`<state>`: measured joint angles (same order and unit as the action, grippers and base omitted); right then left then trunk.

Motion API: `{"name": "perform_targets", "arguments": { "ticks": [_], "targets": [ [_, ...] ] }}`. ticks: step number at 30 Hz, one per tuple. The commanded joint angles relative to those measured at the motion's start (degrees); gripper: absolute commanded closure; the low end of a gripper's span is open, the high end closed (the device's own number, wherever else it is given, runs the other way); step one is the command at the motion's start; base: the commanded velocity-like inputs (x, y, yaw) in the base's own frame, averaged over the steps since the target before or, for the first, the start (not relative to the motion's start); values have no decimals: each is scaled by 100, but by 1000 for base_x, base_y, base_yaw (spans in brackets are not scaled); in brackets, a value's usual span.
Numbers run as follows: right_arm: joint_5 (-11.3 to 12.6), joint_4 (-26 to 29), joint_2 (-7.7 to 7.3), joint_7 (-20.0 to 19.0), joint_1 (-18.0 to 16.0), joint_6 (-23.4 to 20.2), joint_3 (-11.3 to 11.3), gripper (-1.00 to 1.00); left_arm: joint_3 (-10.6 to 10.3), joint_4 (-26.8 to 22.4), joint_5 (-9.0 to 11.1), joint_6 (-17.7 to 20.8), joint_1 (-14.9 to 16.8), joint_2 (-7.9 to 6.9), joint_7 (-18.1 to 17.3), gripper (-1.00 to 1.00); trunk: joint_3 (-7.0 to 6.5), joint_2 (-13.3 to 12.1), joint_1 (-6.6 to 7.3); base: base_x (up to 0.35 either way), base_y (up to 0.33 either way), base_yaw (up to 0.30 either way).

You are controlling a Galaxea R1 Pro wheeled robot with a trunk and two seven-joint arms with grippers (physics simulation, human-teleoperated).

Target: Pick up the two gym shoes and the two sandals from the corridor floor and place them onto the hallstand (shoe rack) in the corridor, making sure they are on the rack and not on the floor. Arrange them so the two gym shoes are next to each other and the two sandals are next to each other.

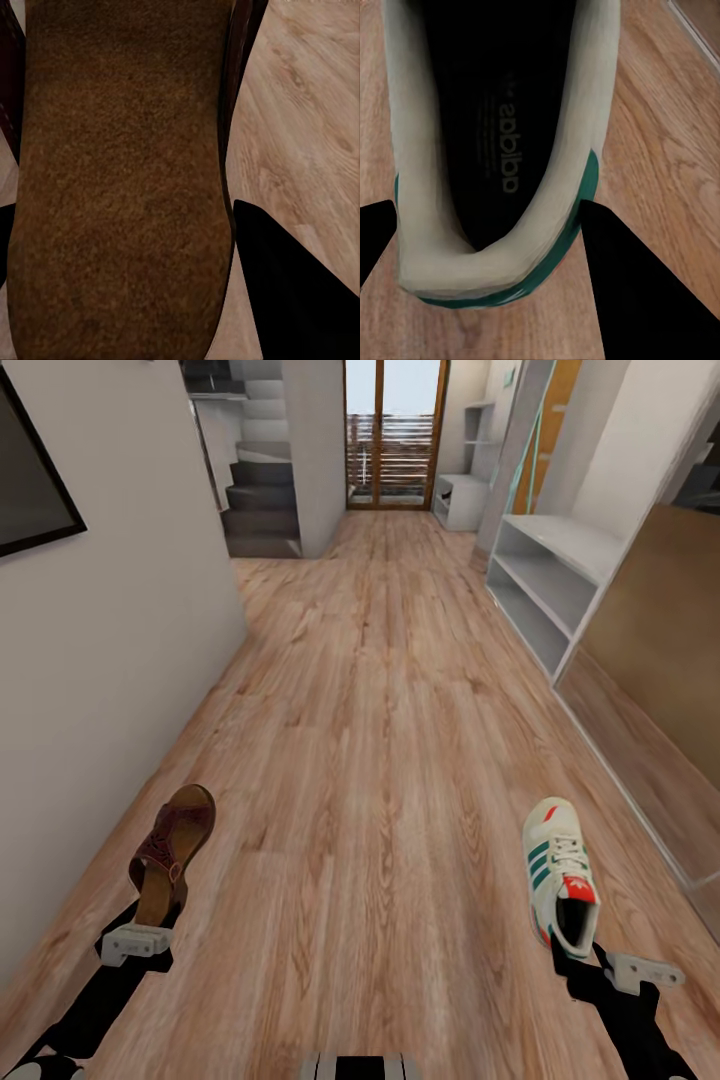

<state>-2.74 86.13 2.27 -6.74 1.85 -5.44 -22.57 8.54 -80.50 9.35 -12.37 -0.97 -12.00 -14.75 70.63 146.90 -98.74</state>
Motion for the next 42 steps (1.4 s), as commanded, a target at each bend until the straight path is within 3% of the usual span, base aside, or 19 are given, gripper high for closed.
{"name": "perform_targets", "arguments": {
  "ticks": [1,28,42],
  "targets": [
    [10,1,0,6,0,-1,0,100,2,-1,-8,-3,0,3,-1,100,-1,0,0,325,-85,0],
    [10,0,1,6,0,-1,16,100,7,3,-12,-3,0,14,0,100,-178,0,0,326,-75,0],
    [10,0,1,6,0,-1,16,100,7,8,-6,-3,0,14,7,100,-202,0,0,326,-8,0]
  ]
}}
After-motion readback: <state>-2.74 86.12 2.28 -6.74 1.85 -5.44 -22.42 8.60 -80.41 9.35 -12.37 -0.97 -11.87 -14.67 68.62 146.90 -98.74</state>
